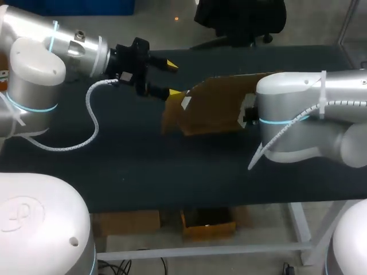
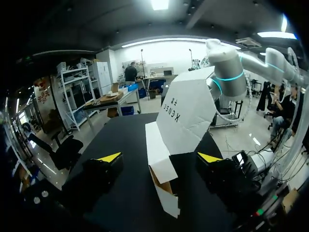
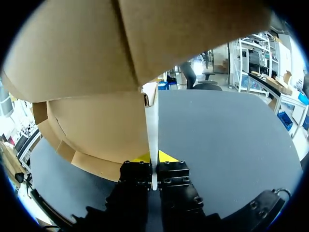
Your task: Assemble the packaging by folding the flat box into shape, placing the metal phone stand inside, and closing the box properly
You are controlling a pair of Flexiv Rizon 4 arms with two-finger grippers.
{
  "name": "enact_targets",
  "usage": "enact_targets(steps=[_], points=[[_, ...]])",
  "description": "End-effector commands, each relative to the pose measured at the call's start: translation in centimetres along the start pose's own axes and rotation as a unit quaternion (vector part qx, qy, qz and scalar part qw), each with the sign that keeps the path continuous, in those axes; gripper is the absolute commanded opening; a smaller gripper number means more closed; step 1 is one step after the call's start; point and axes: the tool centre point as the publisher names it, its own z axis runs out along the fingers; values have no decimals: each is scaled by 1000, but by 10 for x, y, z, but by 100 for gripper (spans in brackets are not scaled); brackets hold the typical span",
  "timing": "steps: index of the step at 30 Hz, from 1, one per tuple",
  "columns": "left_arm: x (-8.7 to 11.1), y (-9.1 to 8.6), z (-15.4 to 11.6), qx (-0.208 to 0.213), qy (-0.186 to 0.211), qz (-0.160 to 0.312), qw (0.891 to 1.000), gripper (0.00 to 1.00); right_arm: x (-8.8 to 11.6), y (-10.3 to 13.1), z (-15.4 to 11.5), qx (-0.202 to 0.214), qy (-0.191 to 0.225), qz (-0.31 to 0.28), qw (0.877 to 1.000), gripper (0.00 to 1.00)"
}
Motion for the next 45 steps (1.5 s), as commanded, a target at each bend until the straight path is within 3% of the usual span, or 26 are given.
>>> enact_targets(steps=[1, 15, 25, 33, 45], points=[[13, 0, -14, -9, -29, 4, 1000, 100, -12, 5, -5, 21, 101, -2, 995, 0], [23, 2, -39, -29, -47, 28, 998, 100, -31, 15, -5, 68, 180, 1, 981, 0], [27, 8, -63, -64, -62, 33, 995, 100, -38, 23, -1, 132, 199, -6, 971, 0], [31, 19, -78, -81, -36, 22, 996, 100, -39, 29, 1, 173, 210, -12, 962, 0], [31, 53, -96, -132, 5, -10, 991, 100, -33, 33, 4, 273, 220, -26, 936, 0]])
